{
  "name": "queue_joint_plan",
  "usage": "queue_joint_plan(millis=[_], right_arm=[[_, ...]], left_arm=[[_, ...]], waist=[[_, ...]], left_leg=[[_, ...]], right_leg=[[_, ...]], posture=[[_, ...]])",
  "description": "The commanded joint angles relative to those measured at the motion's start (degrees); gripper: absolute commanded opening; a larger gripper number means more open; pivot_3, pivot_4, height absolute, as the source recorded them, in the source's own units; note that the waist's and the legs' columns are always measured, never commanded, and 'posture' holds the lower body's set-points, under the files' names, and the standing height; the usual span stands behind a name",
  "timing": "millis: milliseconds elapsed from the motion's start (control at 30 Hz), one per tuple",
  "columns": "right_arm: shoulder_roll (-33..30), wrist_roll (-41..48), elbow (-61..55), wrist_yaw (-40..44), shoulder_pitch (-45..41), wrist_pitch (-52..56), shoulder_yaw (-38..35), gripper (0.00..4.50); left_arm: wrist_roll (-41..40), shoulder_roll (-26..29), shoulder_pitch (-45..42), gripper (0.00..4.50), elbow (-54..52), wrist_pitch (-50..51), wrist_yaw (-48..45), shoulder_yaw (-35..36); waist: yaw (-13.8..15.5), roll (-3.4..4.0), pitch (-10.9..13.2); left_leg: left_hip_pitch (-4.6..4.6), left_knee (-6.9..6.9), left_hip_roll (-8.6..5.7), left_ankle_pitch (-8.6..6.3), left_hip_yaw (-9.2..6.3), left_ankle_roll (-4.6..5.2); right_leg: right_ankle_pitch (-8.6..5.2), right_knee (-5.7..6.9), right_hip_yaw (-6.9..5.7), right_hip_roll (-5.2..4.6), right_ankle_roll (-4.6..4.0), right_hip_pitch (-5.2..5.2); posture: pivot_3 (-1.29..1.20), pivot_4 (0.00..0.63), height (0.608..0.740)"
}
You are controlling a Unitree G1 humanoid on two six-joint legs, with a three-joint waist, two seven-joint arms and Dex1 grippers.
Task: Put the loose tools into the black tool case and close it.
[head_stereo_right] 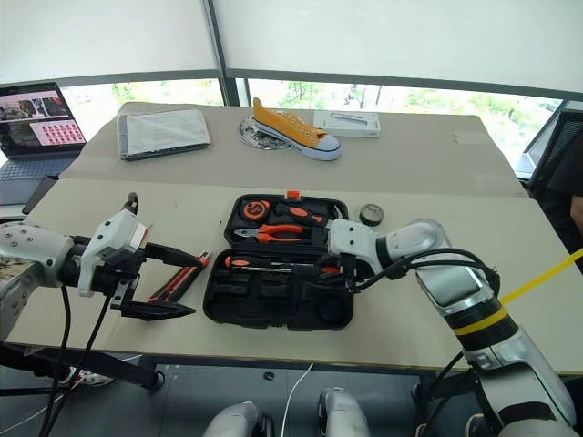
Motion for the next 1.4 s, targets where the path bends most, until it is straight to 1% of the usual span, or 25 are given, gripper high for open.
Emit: queue_joint_plan(millis=[33,367,433,467,500,600,633,667,767,867,1167,1200,1400], right_arm=[[0.9,-2.3,2.9,-0.4,-1.9,-3.6,0.0,1.03],[3.5,-3.9,2.9,-0.5,-0.6,-2.9,0.4,1.03],[4.1,-3.8,3.0,-1.2,-0.5,-2.3,0.1,2.04],[4.3,-3.6,2.8,-1.3,-0.5,-2.0,-0.1,2.21],[4.5,-3.1,2.3,-1.5,-0.6,-1.3,-0.5,2.52],[5.6,-1.5,0.7,-2.4,-1.1,0.7,-1.9,3.65],[6.0,-0.7,0.0,-2.7,-1.2,1.8,-2.5,3.91],[6.7,0.2,-0.6,-3.4,-1.4,3.3,-3.4,4.13],[8.0,1.3,-1.5,-4.9,-1.5,6.0,-4.9,4.13],[9.4,2.3,-1.5,-6.2,-1.4,8.1,-5.5,3.36],[11.0,1.2,-1.5,-7.4,-0.1,8.2,-2.9,0.26],[11.0,0.6,-1.1,-7.5,0.1,8.0,-2.2,0.01],[10.2,-2.7,0.4,-6.7,1.9,6.4,2.5,0.01]], left_arm=[[-1.6,0.8,0.5,4.5,-2.5,0.2,1.0,2.4],[-1.5,0.4,-0.7,4.5,-2.2,-0.6,2.3,1.2],[-1.4,0.4,-0.9,4.5,-1.9,-0.9,2.2,0.9],[-1.3,0.3,-1.0,4.5,-1.9,-1.1,2.2,0.8],[-1.2,0.3,-1.1,4.5,-1.7,-1.2,2.1,0.7],[-1.0,0.0,-1.5,4.5,-1.4,-1.5,2.2,0.2],[-0.8,-0.2,-1.6,4.5,-1.2,-1.7,2.2,0.0],[-0.7,-0.3,-1.7,4.5,-1.0,-1.9,2.3,-0.2],[-0.5,-0.8,-2.2,4.5,-0.8,-2.2,2.5,-0.7],[-0.4,-1.0,-2.9,4.5,-0.3,-2.5,2.6,-1.2],[0.3,-1.2,-3.2,4.5,0.6,-3.2,2.3,-1.6],[0.4,-1.3,-3.2,4.5,0.8,-3.4,2.3,-1.7],[0.9,-1.5,-3.0,4.5,1.5,-4.3,2.2,-2.0]], waist=[[-0.1,0.0,0.0],[-0.9,0.0,0.0],[-1.1,0.0,0.0],[-1.1,0.0,0.0],[-1.1,0.0,0.0],[-1.3,0.0,0.0],[-1.3,0.0,0.0],[-1.3,0.0,0.0],[-1.3,0.0,0.0],[-1.2,0.0,0.0],[-1.3,0.0,0.0],[-1.3,0.0,0.0],[-1.3,-0.01,0.0]], left_leg=[[0.0,-0.01,0.0,0.0,0.0,0.0],[0.08,-0.02,0.09,0.03,0.08,-0.06],[0.08,-0.03,0.09,0.03,0.08,-0.06],[0.08,-0.03,0.09,0.03,0.08,-0.06],[0.08,-0.04,0.09,0.03,0.08,-0.06],[0.08,-0.04,0.09,0.03,0.09,-0.06],[0.09,-0.05,0.09,0.03,0.09,-0.06],[0.09,-0.05,0.1,0.03,0.09,-0.06],[0.1,-0.05,0.1,0.03,0.11,-0.07],[0.09,-0.04,0.08,0.03,0.11,-0.06],[0.1,-0.06,0.08,0.03,0.15,-0.06],[0.1,-0.06,0.08,0.03,0.16,-0.06],[0.12,-0.06,0.08,0.03,0.2,-0.06]], right_leg=[[-0.01,0.0,0.01,0.0,0.0,0.0],[-0.08,0.12,0.04,0.05,-0.02,0.0],[-0.09,0.12,0.05,0.05,-0.02,-0.01],[-0.08,0.12,0.04,0.06,-0.02,-0.01],[-0.08,0.12,0.04,0.06,-0.03,-0.01],[-0.05,0.11,0.04,0.06,-0.09,-0.01],[-0.04,0.11,0.04,0.06,-0.1,-0.01],[-0.04,0.11,0.04,0.07,-0.11,-0.01],[0.02,0.14,0.04,0.07,-0.2,-0.02],[0.1,0.13,0.03,0.06,-0.32,-0.01],[0.1,0.12,0.01,0.08,-0.34,-0.02],[0.1,0.13,0.01,0.08,-0.33,-0.02],[0.09,0.14,0.01,0.08,-0.32,-0.03]], posture=[[0.0,0.15,0.733],[0.0,0.15,0.733],[0.0,0.15,0.733],[0.0,0.15,0.733],[0.0,0.15,0.733],[0.0,0.15,0.733],[0.0,0.15,0.733],[0.0,0.15,0.733],[0.0,0.15,0.733],[0.0,0.15,0.733],[0.0,0.15,0.733],[0.0,0.15,0.733],[0.0,0.15,0.733]])
